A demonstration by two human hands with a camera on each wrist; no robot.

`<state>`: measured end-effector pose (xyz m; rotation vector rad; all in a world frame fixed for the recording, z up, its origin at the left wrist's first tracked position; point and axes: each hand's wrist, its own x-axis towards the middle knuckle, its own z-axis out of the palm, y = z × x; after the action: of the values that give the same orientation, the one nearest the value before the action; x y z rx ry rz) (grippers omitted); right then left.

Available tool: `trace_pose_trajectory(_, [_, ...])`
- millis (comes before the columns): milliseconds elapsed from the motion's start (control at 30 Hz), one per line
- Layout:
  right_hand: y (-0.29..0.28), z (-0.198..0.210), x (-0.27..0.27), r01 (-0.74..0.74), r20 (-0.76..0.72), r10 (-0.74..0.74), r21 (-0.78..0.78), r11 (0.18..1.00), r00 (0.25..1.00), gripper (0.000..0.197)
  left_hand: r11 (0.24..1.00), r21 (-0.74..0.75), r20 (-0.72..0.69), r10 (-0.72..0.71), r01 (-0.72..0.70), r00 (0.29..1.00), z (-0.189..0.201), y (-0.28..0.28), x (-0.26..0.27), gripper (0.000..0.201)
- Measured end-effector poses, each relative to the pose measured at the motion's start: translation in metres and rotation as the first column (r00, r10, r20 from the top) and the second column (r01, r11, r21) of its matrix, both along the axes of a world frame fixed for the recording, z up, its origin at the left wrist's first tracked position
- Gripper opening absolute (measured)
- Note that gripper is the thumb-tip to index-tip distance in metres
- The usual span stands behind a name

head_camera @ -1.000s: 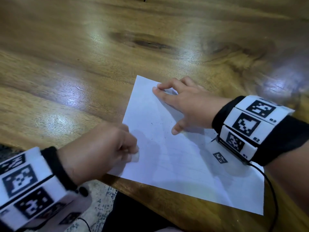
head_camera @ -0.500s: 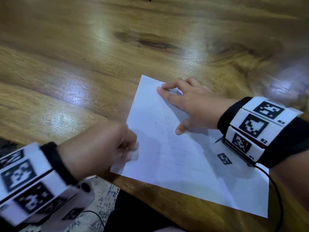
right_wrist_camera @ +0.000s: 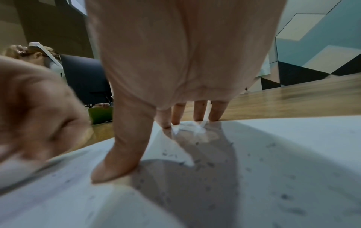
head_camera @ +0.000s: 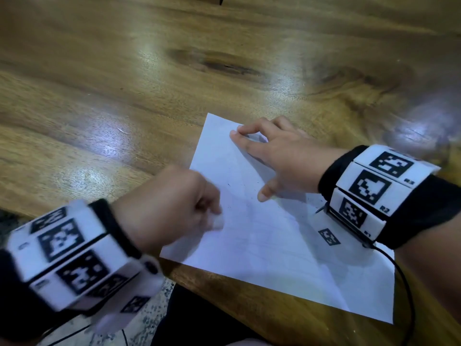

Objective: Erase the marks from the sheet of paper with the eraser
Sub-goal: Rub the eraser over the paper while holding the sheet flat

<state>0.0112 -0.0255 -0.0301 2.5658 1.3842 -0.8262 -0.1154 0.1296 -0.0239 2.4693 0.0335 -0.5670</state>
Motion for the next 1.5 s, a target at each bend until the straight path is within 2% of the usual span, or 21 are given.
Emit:
trace_pose_trajectory(67, [0.0,0.0,0.0,0.004,-0.004,-0.005,-0.004,1.0,1.0,0.108,0.998,0.035,0.142,0.053,-0.059,0.988,-0.002,-0.009,0.019,0.014])
trace_pose_trajectory(133, [0.0,0.0,-0.001,0.003,-0.005,-0.003,-0.003,1.0,1.0,0.107,0.995,0.058,0.223,0.07,-0.085,0.972,-0.005,-0.015,0.029,0.012])
trace_pose_trajectory(233, [-0.001,-0.002,0.001,0.006,-0.005,-0.006,0.008,1.0,1.0,0.108,1.0,0.013,0.189,0.007,-0.01,0.982,-0.012,-0.017,0.009,0.018])
trace_pose_trajectory(300, [-0.001,-0.002,0.001,0.006,-0.007,-0.006,0.015,1.0,1.0,0.108,0.995,-0.048,0.091,-0.079,0.083,0.993,-0.011,-0.02,-0.014,0.016])
trace_pose_trajectory(400, [-0.001,-0.002,0.0,-0.003,0.003,0.003,0.026,1.0,1.0,0.108,0.991,-0.087,0.003,-0.103,0.103,0.995,-0.007,-0.021,-0.019,0.016])
trace_pose_trajectory(533, [-0.001,-0.002,-0.001,-0.003,0.005,0.003,0.033,0.999,1.0,0.108,1.0,0.001,0.161,-0.031,0.031,0.986,-0.007,-0.023,0.024,0.014])
trace_pose_trajectory(633, [-0.001,-0.003,0.001,-0.003,-0.002,0.003,0.042,0.999,1.0,0.108,1.0,0.005,0.218,0.012,-0.014,0.976,-0.013,-0.026,0.024,0.008])
trace_pose_trajectory(667, [-0.001,-0.003,0.001,-0.003,-0.005,0.004,0.044,0.999,1.0,0.108,1.0,-0.013,0.219,0.004,-0.001,0.976,-0.015,-0.027,0.012,0.012])
trace_pose_trajectory(800, [-0.002,-0.003,0.001,-0.003,-0.006,0.003,0.049,0.999,1.0,0.107,0.993,-0.096,0.029,-0.069,0.071,0.997,-0.013,-0.032,-0.031,0.014])
trace_pose_trajectory(900, [-0.001,-0.003,0.0,-0.003,-0.001,0.003,0.048,0.999,1.0,0.108,0.998,-0.051,0.092,-0.029,0.033,0.995,-0.01,-0.03,-0.005,0.009])
trace_pose_trajectory(933, [-0.001,-0.003,0.0,-0.005,0.003,0.004,0.047,0.999,1.0,0.108,1.0,-0.013,0.138,0.001,0.0,0.99,-0.009,-0.029,0.01,0.014])
trace_pose_trajectory(1033, [-0.001,-0.003,0.001,-0.012,0.006,0.011,0.039,0.999,1.0,0.108,0.993,0.002,0.214,0.115,-0.118,0.97,-0.009,-0.025,0.036,0.006])
trace_pose_trajectory(1200, [-0.001,-0.002,0.002,-0.016,0.007,0.016,0.04,0.999,1.0,0.108,0.999,-0.045,0.116,0.02,-0.015,0.993,-0.011,-0.032,-0.006,0.016])
trace_pose_trajectory(1400, [-0.016,-0.004,0.007,-0.024,-0.069,0.03,0.084,0.996,0.997,0.102,1.0,-0.002,0.121,0.02,-0.02,0.992,-0.009,-0.032,-0.012,0.01])
trace_pose_trajectory(1500, [-0.041,-0.003,0.016,-0.007,-0.122,0.012,0.038,0.999,0.992,0.1,0.999,0.03,0.1,0.022,-0.025,0.995,-0.005,-0.034,-0.012,0.003])
